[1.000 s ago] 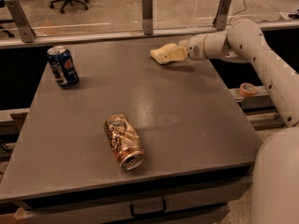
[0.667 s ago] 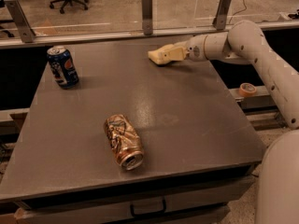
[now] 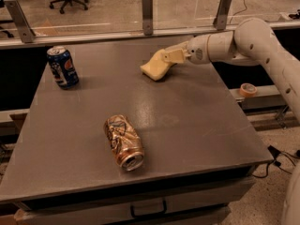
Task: Move sponge near orange can
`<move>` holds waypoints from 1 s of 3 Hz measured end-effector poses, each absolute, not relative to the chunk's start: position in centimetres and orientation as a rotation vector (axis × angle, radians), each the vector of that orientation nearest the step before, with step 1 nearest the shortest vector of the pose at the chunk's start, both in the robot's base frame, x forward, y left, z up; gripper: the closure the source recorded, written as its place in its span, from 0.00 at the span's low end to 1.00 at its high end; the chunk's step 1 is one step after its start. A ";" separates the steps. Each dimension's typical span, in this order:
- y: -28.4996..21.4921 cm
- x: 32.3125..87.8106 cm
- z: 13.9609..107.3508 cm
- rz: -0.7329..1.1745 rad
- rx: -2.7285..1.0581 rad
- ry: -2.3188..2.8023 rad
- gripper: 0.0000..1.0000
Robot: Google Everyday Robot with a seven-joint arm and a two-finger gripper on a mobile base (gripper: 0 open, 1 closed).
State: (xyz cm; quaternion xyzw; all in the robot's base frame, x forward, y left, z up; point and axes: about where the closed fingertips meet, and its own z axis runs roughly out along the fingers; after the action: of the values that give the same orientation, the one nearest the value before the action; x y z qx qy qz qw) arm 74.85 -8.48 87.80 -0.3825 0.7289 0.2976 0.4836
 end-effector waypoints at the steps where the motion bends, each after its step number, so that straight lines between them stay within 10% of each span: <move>1: -9.7 69.7 87.8 0.757 -1.089 1.769 1.00; 3: -8.5 61.4 86.2 1.037 -1.323 1.733 1.00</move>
Offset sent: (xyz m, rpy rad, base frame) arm -0.1505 -0.0322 -0.0165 -0.0943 0.1454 0.4188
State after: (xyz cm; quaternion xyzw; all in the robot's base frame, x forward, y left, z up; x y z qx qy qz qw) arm 61.42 -8.49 86.16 -0.5123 0.6708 0.4014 0.3556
